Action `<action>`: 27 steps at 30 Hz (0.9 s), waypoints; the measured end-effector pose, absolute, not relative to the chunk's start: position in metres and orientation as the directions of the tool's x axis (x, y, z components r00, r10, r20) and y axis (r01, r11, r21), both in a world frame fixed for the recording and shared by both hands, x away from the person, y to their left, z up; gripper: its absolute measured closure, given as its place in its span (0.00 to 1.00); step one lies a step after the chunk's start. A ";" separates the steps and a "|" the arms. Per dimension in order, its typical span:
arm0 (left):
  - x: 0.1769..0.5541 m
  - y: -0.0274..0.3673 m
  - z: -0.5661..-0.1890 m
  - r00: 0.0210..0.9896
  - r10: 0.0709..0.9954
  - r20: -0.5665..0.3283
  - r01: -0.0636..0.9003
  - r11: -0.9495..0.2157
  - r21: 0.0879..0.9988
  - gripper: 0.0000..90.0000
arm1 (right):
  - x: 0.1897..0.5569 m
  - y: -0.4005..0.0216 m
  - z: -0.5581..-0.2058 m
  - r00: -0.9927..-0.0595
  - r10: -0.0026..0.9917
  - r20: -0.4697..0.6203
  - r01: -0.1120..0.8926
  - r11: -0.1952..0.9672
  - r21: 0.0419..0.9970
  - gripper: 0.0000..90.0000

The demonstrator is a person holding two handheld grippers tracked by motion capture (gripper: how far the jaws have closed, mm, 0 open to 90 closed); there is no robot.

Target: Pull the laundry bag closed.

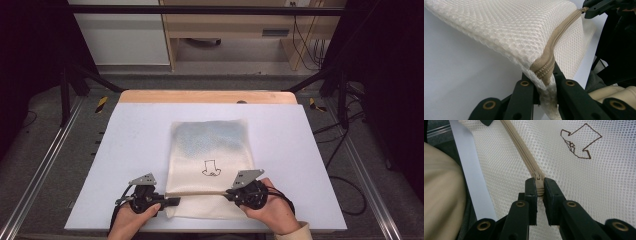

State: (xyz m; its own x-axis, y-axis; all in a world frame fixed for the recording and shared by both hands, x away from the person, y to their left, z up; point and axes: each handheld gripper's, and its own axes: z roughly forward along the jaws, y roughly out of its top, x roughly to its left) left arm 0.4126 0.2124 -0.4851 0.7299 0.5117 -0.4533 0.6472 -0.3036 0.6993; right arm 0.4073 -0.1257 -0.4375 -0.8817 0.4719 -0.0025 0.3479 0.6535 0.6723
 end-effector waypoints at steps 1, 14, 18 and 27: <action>0.413 0.212 -0.485 0.730 0.511 -0.453 0.647 -0.304 0.699 0.94 | 0.407 -0.126 -0.437 -0.883 0.470 -0.001 0.347 0.653 0.673 0.91; 0.412 0.212 -0.488 0.727 0.520 -0.449 0.649 -0.304 0.698 0.94 | 0.403 -0.125 -0.442 -0.881 0.472 -0.040 0.330 0.671 0.664 0.91; 0.412 0.212 -0.488 0.725 0.520 -0.452 0.650 -0.300 0.698 0.94 | 0.402 -0.124 -0.442 -0.879 0.476 -0.038 0.332 0.666 0.669 0.91; 0.411 0.212 -0.486 0.730 0.519 -0.445 0.644 -0.303 0.703 0.93 | 0.401 -0.125 -0.442 -0.878 0.477 -0.037 0.333 0.665 0.669 0.91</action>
State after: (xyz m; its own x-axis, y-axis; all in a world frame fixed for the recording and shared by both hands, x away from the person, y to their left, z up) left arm 0.4114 0.2120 -0.4862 0.7298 0.5192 -0.4447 0.6438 -0.3033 0.7025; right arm 0.4014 -0.1247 -0.4425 -0.8781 0.4770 -0.0371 0.3329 0.6648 0.6687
